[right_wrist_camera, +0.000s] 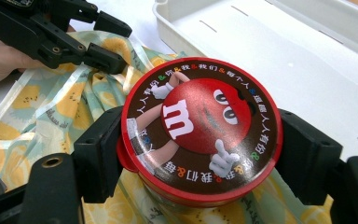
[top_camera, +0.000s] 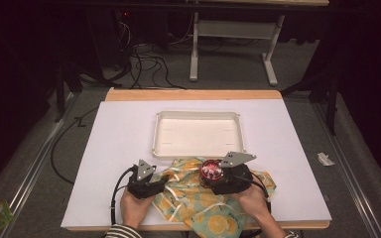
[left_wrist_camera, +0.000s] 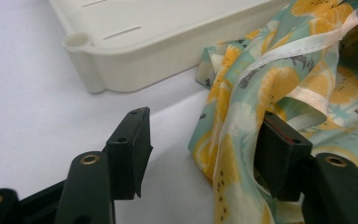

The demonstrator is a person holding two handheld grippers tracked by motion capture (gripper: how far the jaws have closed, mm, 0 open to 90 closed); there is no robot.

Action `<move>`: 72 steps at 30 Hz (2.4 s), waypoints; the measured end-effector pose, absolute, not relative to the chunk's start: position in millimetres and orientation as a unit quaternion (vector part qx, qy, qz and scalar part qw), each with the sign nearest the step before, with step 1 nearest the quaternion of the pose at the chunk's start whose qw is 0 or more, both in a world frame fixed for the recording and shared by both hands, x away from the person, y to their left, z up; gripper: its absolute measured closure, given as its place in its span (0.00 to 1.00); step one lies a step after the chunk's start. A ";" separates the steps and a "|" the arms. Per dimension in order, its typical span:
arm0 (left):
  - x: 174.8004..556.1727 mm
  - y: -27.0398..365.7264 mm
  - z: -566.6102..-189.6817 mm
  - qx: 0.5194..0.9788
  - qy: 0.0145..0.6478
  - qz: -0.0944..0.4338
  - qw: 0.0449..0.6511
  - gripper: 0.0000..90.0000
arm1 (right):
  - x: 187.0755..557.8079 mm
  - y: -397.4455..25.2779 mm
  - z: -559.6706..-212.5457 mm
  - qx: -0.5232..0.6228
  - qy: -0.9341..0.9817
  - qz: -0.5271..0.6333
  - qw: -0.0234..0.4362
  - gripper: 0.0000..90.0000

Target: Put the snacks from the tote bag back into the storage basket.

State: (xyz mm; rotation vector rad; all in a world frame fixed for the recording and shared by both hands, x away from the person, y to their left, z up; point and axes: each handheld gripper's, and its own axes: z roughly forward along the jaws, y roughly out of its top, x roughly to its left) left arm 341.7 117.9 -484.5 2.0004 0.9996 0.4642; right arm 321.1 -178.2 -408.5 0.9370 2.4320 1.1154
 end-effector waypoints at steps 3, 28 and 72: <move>341.7 118.0 -484.5 0.797 0.398 0.185 0.416 0.46 | 321.0 -178.5 -406.1 0.325 0.850 0.386 0.153 0.29; 341.0 118.4 -484.4 0.795 0.398 0.186 0.419 0.45 | 334.0 -188.5 -385.0 0.327 0.843 0.399 0.153 0.29; 341.4 118.4 -484.6 0.795 0.398 0.184 0.420 0.45 | 379.2 -202.4 -379.8 0.364 0.830 0.395 0.151 0.29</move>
